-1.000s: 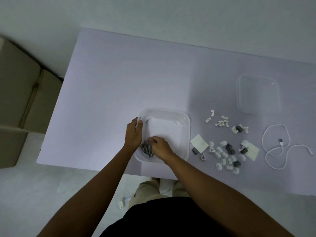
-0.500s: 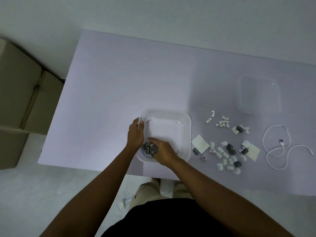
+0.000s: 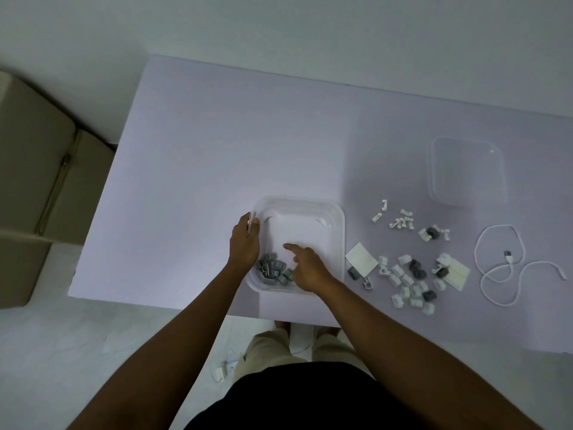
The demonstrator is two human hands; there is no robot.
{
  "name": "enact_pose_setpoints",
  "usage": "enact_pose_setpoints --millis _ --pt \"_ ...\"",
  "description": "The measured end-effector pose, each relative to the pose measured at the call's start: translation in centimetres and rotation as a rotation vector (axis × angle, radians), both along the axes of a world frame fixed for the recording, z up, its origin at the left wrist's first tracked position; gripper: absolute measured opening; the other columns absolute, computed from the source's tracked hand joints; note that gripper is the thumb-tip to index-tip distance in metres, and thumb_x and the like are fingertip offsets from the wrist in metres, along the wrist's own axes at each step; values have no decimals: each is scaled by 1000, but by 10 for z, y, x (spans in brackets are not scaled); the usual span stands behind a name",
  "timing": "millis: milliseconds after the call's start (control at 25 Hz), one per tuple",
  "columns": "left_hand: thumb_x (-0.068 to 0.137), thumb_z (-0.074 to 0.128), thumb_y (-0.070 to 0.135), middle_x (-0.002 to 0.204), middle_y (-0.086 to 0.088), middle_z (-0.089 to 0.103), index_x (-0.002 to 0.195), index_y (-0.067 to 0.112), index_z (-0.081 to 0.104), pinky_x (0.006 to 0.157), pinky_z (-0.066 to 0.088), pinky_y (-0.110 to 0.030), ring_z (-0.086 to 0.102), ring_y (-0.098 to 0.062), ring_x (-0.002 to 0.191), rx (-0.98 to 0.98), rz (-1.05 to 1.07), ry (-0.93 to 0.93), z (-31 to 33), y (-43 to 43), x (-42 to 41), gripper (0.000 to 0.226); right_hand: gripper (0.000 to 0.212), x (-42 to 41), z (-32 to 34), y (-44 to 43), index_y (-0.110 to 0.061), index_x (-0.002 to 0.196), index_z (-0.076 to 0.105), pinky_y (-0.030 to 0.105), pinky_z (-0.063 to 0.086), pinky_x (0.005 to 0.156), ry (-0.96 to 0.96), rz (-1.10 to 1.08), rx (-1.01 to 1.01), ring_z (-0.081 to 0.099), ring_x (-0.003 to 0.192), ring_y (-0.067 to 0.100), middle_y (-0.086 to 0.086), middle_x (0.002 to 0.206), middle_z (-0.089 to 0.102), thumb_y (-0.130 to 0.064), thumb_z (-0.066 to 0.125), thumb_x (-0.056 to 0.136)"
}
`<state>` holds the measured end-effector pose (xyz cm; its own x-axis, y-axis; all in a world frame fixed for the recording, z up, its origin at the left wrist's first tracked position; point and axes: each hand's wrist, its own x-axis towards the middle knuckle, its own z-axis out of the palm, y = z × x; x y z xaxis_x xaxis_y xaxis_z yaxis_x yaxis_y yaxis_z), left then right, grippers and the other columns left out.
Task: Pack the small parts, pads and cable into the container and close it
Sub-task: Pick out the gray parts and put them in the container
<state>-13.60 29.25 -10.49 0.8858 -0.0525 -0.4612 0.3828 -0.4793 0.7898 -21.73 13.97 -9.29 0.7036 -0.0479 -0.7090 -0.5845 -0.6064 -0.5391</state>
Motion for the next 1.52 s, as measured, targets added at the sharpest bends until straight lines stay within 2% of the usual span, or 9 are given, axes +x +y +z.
enact_pose_setpoints --millis 200,400,560,680,800,920,1040,1160,1520 --pt "104 31 43 147 -8 48 146 14 40 113 35 -42 46 -27 133 -1 -5 13 4 -2 0 51 57 7 -8 26 -16 146 46 30 43 106 -40 149 -10 54 126 28 13 144 52 -5 62 92" --pt "100 45 40 134 -12 56 137 12 49 102 45 -41 55 -30 121 92 51 5 10 1 -2 46 60 -1 -4 19 -16 146 46 31 42 109 -96 81 12 51 129 27 11 144 50 0 62 90" --pt "91 61 32 123 -5 55 123 19 51 95 49 -38 56 -22 111 218 133 -398 45 -11 -10 36 36 -10 22 -3 -17 125 63 12 46 87 -334 -118 68 60 105 17 6 121 62 1 54 95" --pt "92 60 19 107 -3 63 111 14 60 85 50 -26 59 -14 95 47 -158 -546 75 -64 -24 20 19 -33 39 -54 -15 101 69 12 49 82 -567 -396 -10 64 93 9 0 103 70 -1 59 93" --pt "94 58 18 93 -4 68 99 12 67 78 53 -29 63 -17 82 38 -686 -442 79 -130 -59 12 17 -74 39 -117 -15 94 68 12 50 79 -558 -573 -206 62 88 9 -4 94 68 0 60 91" --pt "94 56 21 111 -10 63 110 9 66 87 50 -32 63 -26 98 328 -1022 -265 48 -166 -90 23 15 -112 26 -157 -9 94 68 5 39 70 -451 -656 -360 62 86 15 3 93 67 2 60 88" --pt "97 50 20 129 -17 50 126 9 54 93 50 -39 57 -34 109 584 -1095 -228 20 -177 -107 32 18 -148 10 -182 -8 97 68 22 40 78 -355 -763 -395 63 92 28 11 98 64 2 61 84" --pt "99 48 20 136 -19 42 133 8 48 91 50 -42 53 -35 114 686 -1073 -233 10 -192 -117 35 18 -178 1 -206 -12 100 64 27 44 81 -285 -809 -419 59 96 27 8 101 57 -3 67 84" --pt "91 61 22 113 -16 59 113 4 58 82 48 -34 62 -32 99 604 -947 -158 14 -224 -121 28 31 -202 -22 -242 -17 108 63 33 51 82 -288 -721 -357 54 99 21 6 106 59 -21 78 81"
